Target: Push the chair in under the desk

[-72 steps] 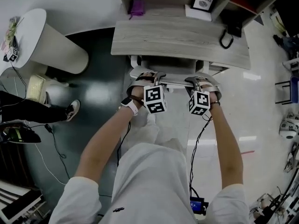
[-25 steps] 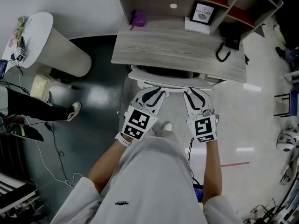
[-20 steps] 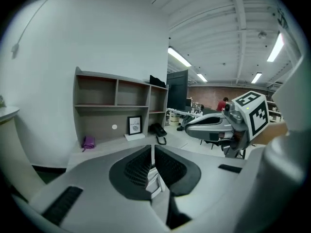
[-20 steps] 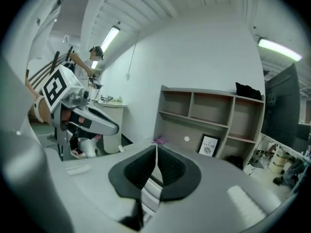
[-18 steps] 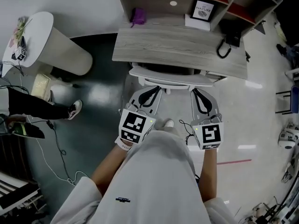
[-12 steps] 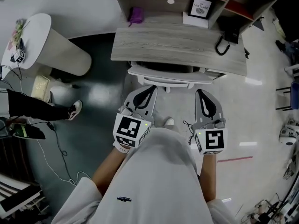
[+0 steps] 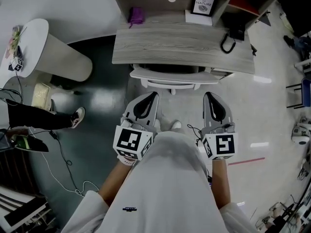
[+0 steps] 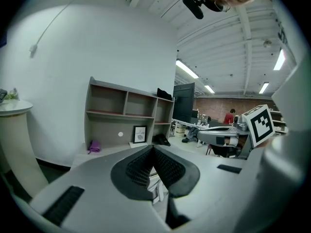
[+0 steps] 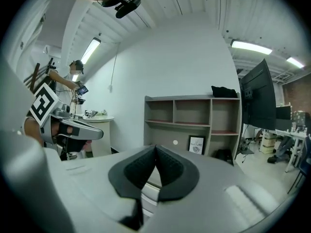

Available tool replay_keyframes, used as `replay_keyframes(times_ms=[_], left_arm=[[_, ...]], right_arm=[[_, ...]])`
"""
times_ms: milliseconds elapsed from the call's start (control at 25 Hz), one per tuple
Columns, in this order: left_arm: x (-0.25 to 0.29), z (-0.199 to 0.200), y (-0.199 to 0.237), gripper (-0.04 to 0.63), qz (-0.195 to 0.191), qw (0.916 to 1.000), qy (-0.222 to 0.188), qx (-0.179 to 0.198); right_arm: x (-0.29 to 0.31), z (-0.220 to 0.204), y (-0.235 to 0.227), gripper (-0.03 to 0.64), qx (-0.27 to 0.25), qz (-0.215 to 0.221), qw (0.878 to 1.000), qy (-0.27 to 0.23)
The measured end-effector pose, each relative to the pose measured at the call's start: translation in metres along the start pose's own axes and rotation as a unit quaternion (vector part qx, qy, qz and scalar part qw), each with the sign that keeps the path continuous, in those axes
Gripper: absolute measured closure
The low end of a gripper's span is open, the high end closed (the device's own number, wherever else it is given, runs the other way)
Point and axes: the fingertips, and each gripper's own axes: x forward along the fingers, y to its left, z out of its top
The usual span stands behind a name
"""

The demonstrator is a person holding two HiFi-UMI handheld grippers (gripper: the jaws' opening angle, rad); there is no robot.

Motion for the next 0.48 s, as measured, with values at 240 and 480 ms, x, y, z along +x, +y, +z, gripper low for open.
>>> replay_keyframes(times_ms=[240,480], left_arm=[[-0.0005,0.0001,0.0019,0.589,-0.003,1.0000,0.001,0.001],[-0.0003,0.0033,0.0007,0.589,-0.009,0.9999,0.002,0.006]], right_arm=[[0.0060,0.0018,0.0072,0.607,-0.004,0.004,1.000,0.002],[0.0050,0.0031,0.0077,0.607,0.002,0.002,1.000,-0.001]])
